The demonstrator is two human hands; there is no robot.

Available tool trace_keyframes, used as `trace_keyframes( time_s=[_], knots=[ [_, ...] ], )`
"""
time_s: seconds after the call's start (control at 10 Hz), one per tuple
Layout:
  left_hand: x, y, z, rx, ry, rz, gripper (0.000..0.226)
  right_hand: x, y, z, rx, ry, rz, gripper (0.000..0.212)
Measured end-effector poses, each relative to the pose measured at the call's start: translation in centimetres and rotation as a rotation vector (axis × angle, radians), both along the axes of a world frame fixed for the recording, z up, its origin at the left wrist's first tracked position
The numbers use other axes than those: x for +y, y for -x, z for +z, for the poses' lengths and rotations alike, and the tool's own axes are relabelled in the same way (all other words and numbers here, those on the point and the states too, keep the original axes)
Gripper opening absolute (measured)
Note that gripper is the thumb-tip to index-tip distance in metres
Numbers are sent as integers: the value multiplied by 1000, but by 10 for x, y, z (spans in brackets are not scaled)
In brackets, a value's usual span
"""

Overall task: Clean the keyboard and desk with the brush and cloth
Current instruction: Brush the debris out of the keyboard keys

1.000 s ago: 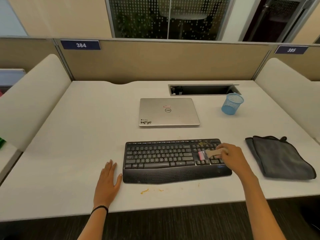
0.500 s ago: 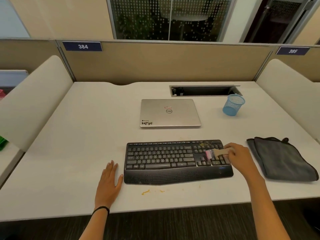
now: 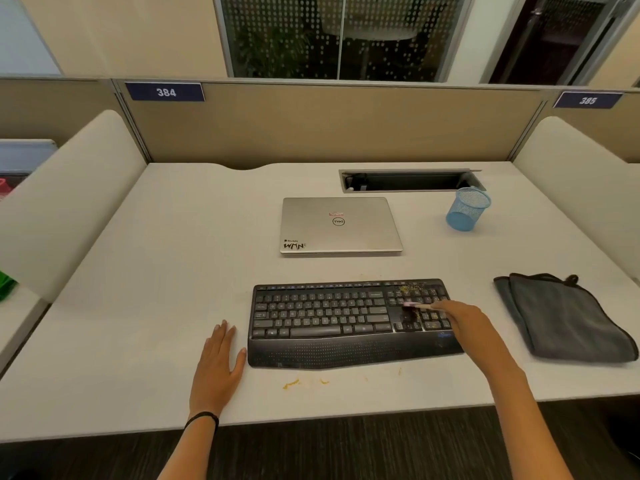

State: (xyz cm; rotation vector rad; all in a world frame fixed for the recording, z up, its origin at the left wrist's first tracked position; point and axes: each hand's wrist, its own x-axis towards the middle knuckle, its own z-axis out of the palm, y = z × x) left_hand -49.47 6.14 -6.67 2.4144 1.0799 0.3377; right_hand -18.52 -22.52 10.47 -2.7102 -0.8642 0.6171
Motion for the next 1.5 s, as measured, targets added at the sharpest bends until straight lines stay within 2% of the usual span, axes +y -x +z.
trace_keyframes(
  time_s=[0.1, 0.2, 0.3, 0.4, 0.5, 0.6, 0.8, 1.0, 1.2, 1.4, 1.5],
  knots=[
    [0, 0, 0, -8, -3, -2, 67, -7, 1, -2, -138, 40, 132, 29],
    [0, 0, 1, -10, 7, 8, 61, -17, -1, -4, -139, 4, 100, 27],
    [0, 0, 1, 5, 17, 6, 63, -23, -3, -3, 57, -15, -103, 30],
    [0, 0, 1, 4, 19, 7, 63, -14, 7, 16, 96, -30, -170, 31],
    [0, -1, 1, 6, 13, 3, 62, -3, 1, 14, -6, 48, -149, 49],
    [-1, 0, 1, 6, 12, 4, 62, -9, 6, 11, 51, 33, -124, 32],
    [0, 0, 2, 3, 11, 4, 62, -13, 5, 18, 11, 136, -31, 40],
    [-1, -1, 2, 0, 11, 0, 61, -6, 6, 7, -93, -269, -49, 30],
    [-2, 0, 2, 0, 13, 3, 62, -8, -3, -4, -68, -218, -137, 27],
    [-1, 0, 3, -6, 4, -2, 60, -6, -12, -7, -103, -294, -159, 28],
    [-2, -1, 4, 1, 8, 4, 60, -4, -11, -9, -114, -194, -124, 30]
  ],
)
